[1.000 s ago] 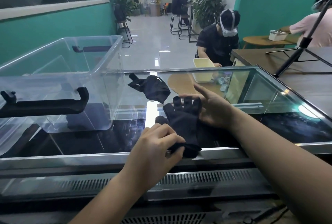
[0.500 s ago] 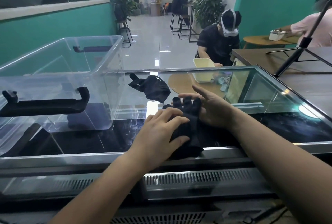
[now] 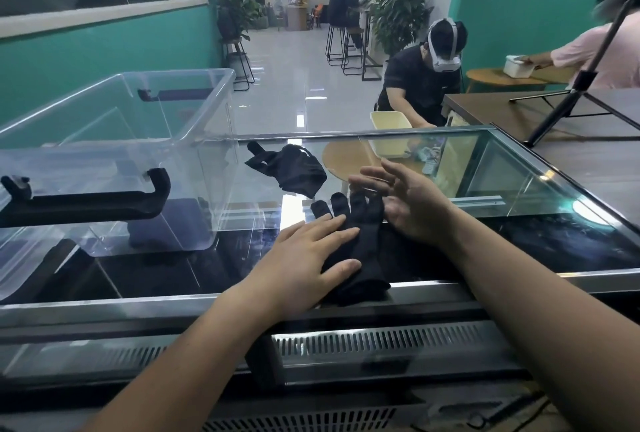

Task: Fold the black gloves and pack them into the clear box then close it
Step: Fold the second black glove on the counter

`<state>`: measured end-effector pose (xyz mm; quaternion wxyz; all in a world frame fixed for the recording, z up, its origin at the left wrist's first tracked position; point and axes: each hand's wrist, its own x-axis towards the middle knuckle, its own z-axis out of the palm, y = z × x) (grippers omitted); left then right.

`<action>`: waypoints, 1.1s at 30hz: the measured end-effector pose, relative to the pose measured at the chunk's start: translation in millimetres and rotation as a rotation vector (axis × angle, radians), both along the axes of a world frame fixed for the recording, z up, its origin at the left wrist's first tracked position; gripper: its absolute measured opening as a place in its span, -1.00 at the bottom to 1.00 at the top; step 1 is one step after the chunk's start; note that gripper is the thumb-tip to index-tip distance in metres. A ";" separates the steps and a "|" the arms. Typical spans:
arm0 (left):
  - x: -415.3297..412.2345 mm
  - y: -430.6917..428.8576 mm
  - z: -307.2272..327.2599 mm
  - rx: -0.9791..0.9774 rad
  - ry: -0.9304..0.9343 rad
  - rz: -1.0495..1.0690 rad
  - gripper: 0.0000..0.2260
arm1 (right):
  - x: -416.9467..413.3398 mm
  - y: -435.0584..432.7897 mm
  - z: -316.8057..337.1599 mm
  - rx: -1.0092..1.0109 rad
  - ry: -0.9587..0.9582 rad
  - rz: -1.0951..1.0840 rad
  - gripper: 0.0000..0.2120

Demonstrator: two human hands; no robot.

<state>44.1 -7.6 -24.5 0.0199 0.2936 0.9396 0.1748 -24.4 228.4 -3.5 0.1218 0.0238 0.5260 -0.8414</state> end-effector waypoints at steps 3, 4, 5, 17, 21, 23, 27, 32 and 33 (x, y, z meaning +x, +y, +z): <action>0.8 0.5 -0.1 -0.019 0.009 -0.003 -0.46 | 4.9 -0.8 -10.2 0.295 0.203 -0.136 -0.59; 0.8 1.0 0.3 -0.021 0.013 -0.003 -0.47 | 7.4 1.5 -14.6 0.491 0.294 -0.176 -0.57; 0.8 1.3 0.5 -0.021 0.015 -0.002 -0.48 | 10.5 4.5 -18.2 0.712 0.382 -0.218 -0.52; 4.2 2.4 1.1 -0.016 0.029 0.001 -0.52 | 21.0 12.4 -28.4 1.346 0.553 -0.403 -0.65; 5.9 -0.7 0.8 0.131 0.076 0.002 -0.58 | 37.3 4.1 -18.5 1.301 0.731 -0.376 -0.74; 6.7 -6.0 1.0 0.287 0.110 0.024 -0.66 | 51.2 -0.2 -12.9 1.244 0.825 -0.318 -0.79; 10.3 -16.2 -3.6 0.458 0.248 -0.051 -0.85 | 81.4 -5.3 -9.3 1.153 0.936 -0.141 -0.80; 21.0 -17.5 -1.2 0.408 0.141 -0.190 -0.84 | 103.0 -2.7 -11.1 1.222 0.997 0.009 -0.81; 21.8 -17.1 -1.3 0.382 0.123 -0.193 -0.79 | 104.6 -2.7 -11.1 1.234 0.992 0.028 -0.82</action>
